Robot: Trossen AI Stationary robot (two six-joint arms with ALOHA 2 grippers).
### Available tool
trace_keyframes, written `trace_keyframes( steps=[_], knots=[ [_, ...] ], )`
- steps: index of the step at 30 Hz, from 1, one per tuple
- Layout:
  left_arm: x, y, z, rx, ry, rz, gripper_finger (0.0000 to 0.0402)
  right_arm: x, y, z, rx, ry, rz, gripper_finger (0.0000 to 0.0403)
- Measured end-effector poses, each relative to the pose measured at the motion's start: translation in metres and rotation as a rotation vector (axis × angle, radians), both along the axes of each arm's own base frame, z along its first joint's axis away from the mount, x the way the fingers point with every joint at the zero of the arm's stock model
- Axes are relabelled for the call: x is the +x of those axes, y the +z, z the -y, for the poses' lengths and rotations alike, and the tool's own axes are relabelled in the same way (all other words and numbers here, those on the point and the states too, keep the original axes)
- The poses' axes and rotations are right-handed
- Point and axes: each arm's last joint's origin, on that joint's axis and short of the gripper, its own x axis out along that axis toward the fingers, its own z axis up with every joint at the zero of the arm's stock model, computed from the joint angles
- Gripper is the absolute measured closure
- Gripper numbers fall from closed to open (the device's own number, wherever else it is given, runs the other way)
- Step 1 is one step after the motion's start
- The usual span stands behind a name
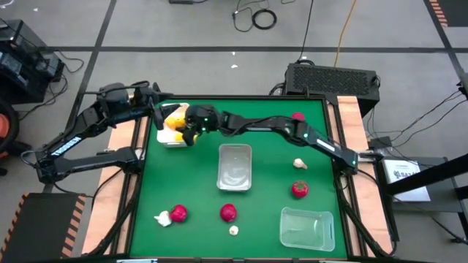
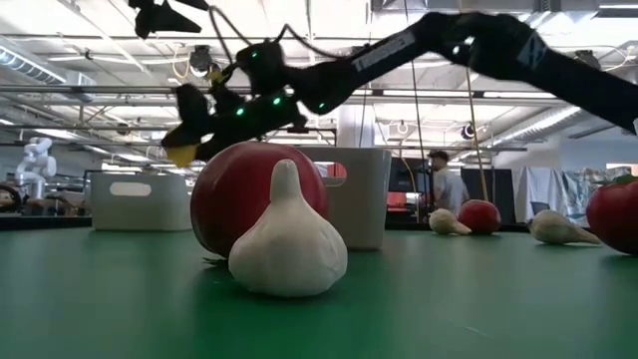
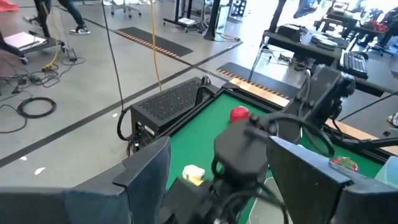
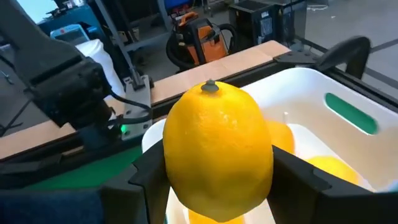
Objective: Sort produce into baskets
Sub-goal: Put the lemon into the white bin
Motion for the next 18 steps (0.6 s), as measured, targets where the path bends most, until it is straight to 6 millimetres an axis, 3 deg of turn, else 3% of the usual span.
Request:
trace_keyframes(
  steps=[9, 18],
  knots=[
    [-0.001, -0.001, -0.001, -0.042, 0.046, 0.010, 0.0130, 0.013, -0.023, -0.001, -0.006, 0.009, -0.011, 0.0201],
    [-0.001, -0.001, -0.001, -0.065, 0.055, 0.020, 0.0130, 0.013, -0.027, -0.001, -0.028, 0.016, -0.026, 0.0133]
  ],
)
